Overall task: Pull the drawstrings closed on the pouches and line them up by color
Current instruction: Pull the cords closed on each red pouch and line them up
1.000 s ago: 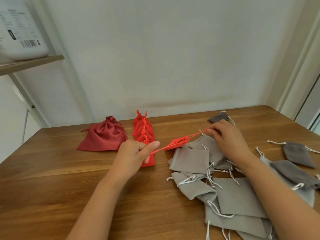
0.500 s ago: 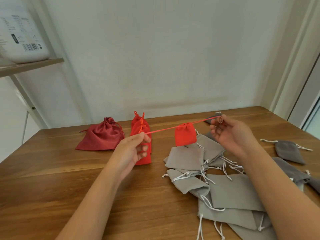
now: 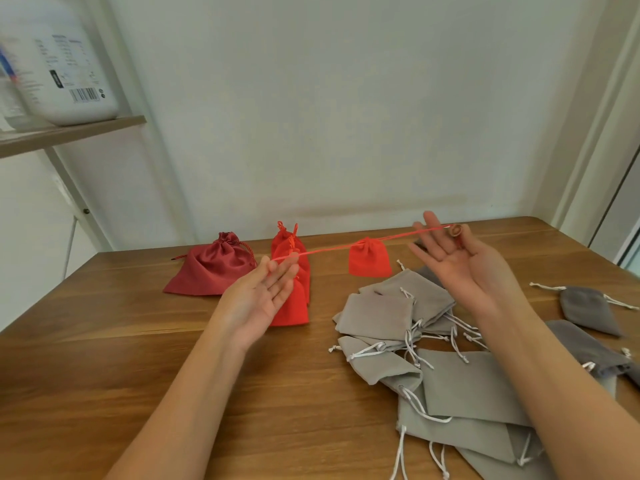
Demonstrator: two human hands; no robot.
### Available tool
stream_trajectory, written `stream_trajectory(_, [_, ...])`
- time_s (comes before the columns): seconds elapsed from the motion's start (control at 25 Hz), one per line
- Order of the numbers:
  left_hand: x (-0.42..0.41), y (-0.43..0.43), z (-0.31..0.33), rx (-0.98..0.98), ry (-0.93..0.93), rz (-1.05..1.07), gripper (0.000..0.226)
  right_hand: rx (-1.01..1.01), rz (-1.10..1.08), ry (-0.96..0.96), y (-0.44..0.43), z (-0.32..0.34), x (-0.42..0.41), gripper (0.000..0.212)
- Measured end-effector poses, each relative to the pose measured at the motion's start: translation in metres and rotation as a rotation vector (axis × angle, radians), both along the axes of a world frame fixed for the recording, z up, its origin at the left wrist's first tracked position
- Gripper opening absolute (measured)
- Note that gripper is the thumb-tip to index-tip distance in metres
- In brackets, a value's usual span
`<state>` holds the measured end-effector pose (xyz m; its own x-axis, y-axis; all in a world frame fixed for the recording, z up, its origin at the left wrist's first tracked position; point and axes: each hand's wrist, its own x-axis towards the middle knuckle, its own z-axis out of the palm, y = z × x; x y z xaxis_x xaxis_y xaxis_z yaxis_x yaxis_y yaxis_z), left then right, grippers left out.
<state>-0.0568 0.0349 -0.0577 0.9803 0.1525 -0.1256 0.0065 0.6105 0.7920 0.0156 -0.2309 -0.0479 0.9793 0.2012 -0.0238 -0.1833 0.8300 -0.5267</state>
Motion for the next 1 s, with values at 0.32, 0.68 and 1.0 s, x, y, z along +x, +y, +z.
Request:
stream_trajectory(0.32, [-0.008, -0.03, -0.003, -0.058, 0.008, -0.007, 0.022, -0.485, 0.346, -0.214, 0.023, -0.006, -0.016, 0.016])
stream_trajectory(0.68, [-0.014, -0.041, -0.005, 0.11, 0.024, -0.114, 0.023, -0.831, 0.238, -0.542, 0.035, -0.011, -0.023, 0.03])
stream_trajectory(1.0, [-0.016, -0.051, -0.01, 0.265, 0.074, -0.165, 0.01, -0.897, 0.063, -0.667, 0.048, -0.009, -0.036, 0.01])
